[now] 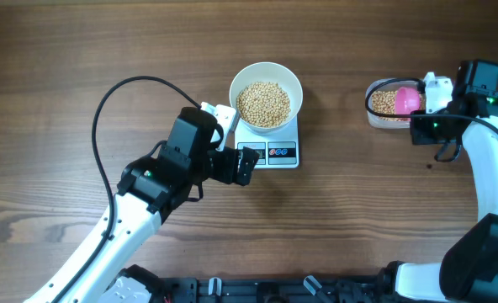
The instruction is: Scoop item into bowl and weigh 150g on scale
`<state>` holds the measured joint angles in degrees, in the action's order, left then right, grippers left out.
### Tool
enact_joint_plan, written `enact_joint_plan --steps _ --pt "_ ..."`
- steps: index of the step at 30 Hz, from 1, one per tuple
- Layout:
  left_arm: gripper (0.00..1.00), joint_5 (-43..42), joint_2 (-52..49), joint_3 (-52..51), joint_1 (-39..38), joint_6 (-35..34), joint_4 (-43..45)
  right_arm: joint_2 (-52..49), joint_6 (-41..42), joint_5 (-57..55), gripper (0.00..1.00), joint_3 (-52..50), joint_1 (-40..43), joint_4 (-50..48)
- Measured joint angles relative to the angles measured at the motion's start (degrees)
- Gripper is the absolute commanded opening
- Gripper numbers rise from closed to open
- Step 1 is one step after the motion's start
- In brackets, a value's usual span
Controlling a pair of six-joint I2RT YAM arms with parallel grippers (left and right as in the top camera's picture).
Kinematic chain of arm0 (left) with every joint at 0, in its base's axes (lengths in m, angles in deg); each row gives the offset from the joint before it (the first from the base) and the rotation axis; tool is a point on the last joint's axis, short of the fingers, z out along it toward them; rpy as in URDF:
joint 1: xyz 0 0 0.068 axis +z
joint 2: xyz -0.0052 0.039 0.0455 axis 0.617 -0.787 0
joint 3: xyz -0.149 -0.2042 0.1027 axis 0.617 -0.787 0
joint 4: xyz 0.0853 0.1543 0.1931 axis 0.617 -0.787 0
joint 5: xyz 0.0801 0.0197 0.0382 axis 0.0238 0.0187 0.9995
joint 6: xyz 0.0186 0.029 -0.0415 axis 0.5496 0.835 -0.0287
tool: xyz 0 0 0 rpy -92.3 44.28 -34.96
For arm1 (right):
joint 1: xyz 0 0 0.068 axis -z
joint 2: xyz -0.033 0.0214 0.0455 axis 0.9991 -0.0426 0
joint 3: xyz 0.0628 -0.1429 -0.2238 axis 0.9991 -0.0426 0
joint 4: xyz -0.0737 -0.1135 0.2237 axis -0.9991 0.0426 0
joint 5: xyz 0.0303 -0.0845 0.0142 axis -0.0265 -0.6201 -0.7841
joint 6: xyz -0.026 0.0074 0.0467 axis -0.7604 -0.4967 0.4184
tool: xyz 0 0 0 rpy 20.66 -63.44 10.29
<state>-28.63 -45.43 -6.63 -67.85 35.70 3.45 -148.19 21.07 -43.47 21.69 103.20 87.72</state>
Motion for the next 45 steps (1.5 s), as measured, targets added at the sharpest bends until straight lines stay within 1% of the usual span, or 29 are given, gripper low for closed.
enact_joint_plan --steps 11,20,26,30,35,41,45 --pt "1.00 0.0 0.0 0.0 0.0 0.0 0.0 -2.8 0.0 2.1 0.04 0.0 -4.3 1.2" --pt "1.00 0.0 0.0 0.0 0.0 0.0 0.0 -2.9 3.3 4.9 0.04 0.0 -4.5 1.8" --pt "1.00 0.0 0.0 0.0 0.0 0.0 0.0 -2.9 4.0 4.3 0.04 0.0 -3.3 1.7" --pt "1.00 0.0 0.0 0.0 0.0 0.0 0.0 -1.0 5.1 1.8 0.04 0.0 -2.3 1.1" --pt "1.00 0.0 0.0 0.0 0.0 0.0 0.0 4.7 5.5 1.4 0.04 0.0 -2.3 1.0" --pt "1.00 0.0 0.0 0.0 0.0 0.0 0.0 5.1 6.0 8.3 0.04 0.0 -1.9 2.5" --pt "1.00 0.0 0.0 0.0 0.0 0.0 0.0 5.1 7.4 12.6 0.04 0.0 1.8 2.7"
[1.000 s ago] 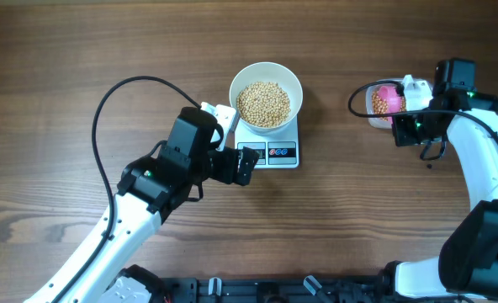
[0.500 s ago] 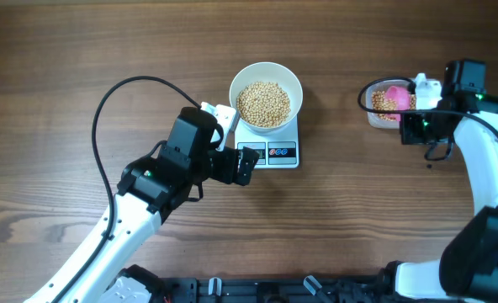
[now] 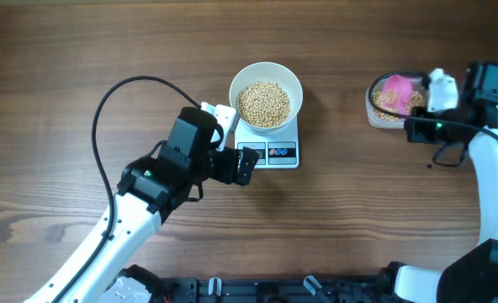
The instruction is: Scoop item into bowl and weigh 150g on scale
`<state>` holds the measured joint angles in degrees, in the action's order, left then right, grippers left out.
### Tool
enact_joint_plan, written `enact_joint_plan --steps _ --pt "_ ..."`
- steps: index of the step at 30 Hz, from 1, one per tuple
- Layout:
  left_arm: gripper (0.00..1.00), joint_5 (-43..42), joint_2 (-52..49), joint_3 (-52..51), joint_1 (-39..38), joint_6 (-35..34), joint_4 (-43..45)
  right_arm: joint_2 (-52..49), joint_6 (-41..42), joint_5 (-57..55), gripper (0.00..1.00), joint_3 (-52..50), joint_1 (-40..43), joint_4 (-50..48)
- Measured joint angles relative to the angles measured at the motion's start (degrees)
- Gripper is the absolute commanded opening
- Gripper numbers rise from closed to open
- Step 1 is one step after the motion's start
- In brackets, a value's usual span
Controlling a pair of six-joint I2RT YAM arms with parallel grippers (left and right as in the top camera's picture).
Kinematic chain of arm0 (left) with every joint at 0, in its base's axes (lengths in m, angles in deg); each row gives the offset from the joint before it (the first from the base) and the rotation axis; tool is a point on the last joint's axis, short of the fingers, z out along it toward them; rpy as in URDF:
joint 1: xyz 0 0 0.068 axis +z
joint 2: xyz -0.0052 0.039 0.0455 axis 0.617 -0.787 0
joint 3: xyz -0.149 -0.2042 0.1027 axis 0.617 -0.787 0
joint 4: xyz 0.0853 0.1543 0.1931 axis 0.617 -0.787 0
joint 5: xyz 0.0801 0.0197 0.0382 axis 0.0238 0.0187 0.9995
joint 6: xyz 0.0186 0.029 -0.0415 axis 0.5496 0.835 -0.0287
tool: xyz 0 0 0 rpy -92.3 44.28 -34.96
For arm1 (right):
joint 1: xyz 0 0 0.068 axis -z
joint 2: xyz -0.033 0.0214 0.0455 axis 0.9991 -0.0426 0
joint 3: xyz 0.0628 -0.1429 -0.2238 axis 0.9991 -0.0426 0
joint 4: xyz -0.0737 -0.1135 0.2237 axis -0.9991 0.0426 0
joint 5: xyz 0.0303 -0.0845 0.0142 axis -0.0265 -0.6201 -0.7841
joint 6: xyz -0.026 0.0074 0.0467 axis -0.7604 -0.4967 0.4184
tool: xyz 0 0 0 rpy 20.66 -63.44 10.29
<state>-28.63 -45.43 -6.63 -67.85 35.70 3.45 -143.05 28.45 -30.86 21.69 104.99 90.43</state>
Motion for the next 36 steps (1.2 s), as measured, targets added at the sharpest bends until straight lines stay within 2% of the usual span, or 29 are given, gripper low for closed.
enact_joint_plan --steps 4,10,19,23,27,30,36 --pt "1.00 0.0 0.0 0.0 0.0 0.0 0.0 0.0 0.7 5.6 0.04 0.0 6.5 0.5" --pt "1.00 0.0 0.0 0.0 0.0 0.0 0.0 0.0 1.4 20.0 0.04 0.0 15.6 1.0" --pt "1.00 0.0 0.0 0.0 0.0 0.0 0.0 0.0 3.6 38.9 0.04 0.0 14.4 1.0" --pt "1.00 0.0 0.0 0.0 0.0 0.0 0.0 0.0 4.8 42.4 0.04 0.0 8.0 -0.2" --pt "1.00 0.0 0.0 0.0 0.0 0.0 0.0 0.0 6.2 41.6 0.04 0.0 -2.1 -5.9" --pt "1.00 0.0 0.0 0.0 0.0 0.0 0.0 0.0 8.9 35.4 0.04 0.0 -10.7 -12.3" --pt "1.00 0.0 0.0 0.0 0.0 0.0 0.0 0.0 9.7 22.2 0.04 0.0 -23.4 -18.2"
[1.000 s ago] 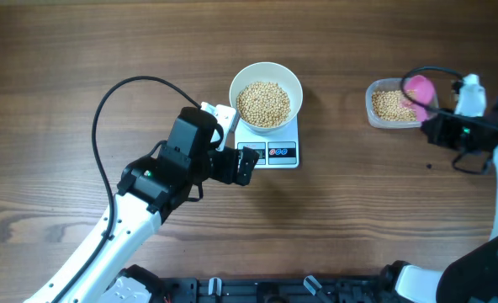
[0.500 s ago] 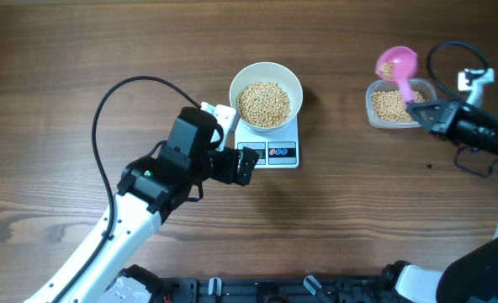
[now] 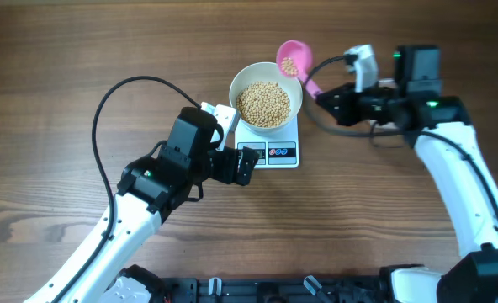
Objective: Scoop item into bowl and weigh 150g on scale
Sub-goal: 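Carry the scoop left over the white bowl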
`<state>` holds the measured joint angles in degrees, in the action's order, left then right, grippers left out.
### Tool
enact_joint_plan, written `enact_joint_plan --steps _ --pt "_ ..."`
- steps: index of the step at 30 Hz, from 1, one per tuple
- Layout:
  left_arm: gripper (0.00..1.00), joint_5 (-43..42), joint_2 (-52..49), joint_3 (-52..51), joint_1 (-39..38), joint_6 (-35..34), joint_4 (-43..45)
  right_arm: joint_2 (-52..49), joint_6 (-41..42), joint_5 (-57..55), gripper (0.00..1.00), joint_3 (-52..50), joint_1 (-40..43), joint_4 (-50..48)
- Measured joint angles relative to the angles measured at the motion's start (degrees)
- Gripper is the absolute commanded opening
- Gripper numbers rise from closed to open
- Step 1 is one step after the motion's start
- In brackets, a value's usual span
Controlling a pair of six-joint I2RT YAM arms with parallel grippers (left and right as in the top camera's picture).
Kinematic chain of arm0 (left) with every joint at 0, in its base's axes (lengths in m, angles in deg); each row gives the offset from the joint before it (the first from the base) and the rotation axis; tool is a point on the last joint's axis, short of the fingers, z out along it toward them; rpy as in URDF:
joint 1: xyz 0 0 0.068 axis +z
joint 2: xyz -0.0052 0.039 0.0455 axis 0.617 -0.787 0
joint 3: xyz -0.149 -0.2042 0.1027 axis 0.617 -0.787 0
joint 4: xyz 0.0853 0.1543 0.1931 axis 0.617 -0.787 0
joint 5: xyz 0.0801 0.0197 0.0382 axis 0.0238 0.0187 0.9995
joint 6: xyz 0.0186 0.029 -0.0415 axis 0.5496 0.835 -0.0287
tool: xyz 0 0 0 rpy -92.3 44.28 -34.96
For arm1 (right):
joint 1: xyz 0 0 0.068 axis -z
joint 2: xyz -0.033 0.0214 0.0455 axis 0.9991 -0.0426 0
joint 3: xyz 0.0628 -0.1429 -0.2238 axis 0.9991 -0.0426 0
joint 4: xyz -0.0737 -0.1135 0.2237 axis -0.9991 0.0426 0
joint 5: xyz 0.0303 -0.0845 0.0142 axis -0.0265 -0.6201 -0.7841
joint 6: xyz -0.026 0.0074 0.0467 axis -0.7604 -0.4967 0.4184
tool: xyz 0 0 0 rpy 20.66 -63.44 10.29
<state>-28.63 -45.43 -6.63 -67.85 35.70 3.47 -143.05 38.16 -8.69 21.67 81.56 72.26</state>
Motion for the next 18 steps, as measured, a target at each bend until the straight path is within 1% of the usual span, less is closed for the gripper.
enact_joint_plan --steps 5,8,12,18 --pt "1.00 0.0 0.0 0.0 0.0 0.0 0.0 0.0 -2.7 -12.4 0.04 0.0 -7.0 -0.6" --pt "1.00 0.0 0.0 0.0 0.0 0.0 0.0 0.0 -6.0 -19.8 0.04 0.0 -10.8 -0.6" --pt "1.00 0.0 0.0 0.0 0.0 0.0 0.0 0.0 -11.0 -24.1 0.04 0.0 -14.1 -0.6" --pt "1.00 0.0 0.0 0.0 0.0 0.0 0.0 0.0 -13.2 -27.3 0.04 0.0 -15.5 -0.6"
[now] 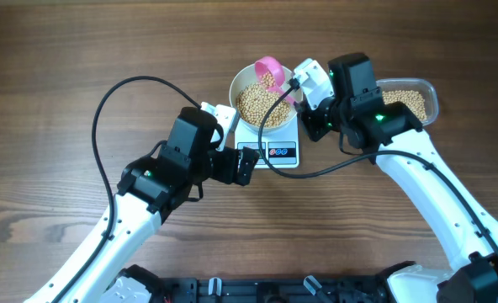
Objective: Scoop item into bowl and weigh 150g on scale
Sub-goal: 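Carry the scoop left over the white bowl, then tilt the scoop to add soybeans into the bowl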
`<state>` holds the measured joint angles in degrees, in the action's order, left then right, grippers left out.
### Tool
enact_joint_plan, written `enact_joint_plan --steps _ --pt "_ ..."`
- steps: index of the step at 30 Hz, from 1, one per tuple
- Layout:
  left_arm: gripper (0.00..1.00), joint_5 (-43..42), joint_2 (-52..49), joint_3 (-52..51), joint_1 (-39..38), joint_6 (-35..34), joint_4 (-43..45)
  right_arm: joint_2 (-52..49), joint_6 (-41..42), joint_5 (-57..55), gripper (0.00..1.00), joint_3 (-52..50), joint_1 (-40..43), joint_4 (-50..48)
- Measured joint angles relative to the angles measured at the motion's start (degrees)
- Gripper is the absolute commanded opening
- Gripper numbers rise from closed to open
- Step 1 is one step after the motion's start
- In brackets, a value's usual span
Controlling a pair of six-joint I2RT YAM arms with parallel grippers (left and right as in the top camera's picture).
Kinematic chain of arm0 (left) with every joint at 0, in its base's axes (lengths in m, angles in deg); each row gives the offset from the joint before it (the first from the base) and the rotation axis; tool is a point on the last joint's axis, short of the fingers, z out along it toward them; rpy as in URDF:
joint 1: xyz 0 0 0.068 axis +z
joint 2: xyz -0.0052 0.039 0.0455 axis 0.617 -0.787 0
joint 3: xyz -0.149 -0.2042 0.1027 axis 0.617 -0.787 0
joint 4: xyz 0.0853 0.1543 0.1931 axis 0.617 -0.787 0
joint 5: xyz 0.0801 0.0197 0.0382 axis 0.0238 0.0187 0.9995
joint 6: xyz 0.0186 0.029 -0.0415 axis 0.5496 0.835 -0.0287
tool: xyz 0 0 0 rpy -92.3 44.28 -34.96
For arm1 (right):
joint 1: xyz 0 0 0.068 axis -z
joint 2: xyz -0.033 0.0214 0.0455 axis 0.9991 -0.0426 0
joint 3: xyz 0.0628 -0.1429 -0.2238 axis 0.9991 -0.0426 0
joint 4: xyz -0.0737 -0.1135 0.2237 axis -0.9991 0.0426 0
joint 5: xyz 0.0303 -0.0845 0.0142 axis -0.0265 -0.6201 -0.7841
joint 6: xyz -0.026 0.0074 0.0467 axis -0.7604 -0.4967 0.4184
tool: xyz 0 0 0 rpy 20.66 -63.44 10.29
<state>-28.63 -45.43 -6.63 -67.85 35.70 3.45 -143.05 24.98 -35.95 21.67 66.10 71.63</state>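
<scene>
A white bowl [246, 81] full of tan beans sits on a small white scale [276, 151] at the table's middle. My right gripper [302, 97] is shut on the handle of a pink scoop [270, 72], whose cup holds beans and hangs over the bowl's upper right rim. My left gripper [251, 164] rests just left of the scale's display; its jaws look shut with nothing in them. A clear container of beans [410, 98] lies to the right, partly hidden behind the right arm.
A black cable [114, 101] loops over the table to the left of the left arm. Another cable hangs from the right wrist across the scale [276, 126]. The arm bases stand along the near edge.
My right gripper has moved left with the pink scoop, from just right of the bowl to over its upper right rim. The bean container now shows behind the arm. The left arm is unchanged.
The right gripper held the pink scoop in the bean container at the far right, then tilted it there. Later it held the scoop with beans beside the bowl, and now over the bowl. The left arm stayed by the scale throughout.
</scene>
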Motion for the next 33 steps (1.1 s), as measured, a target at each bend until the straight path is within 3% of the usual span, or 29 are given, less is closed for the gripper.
enact_joint_plan --steps 9,33 --pt "1.00 0.0 0.0 0.0 0.0 0.0 0.0 0.0 -5.2 -0.8 0.04 0.0 0.0 -0.3" --pt "1.00 0.0 0.0 0.0 0.0 0.0 0.0 0.0 -2.8 -0.8 0.04 0.0 0.0 0.0"
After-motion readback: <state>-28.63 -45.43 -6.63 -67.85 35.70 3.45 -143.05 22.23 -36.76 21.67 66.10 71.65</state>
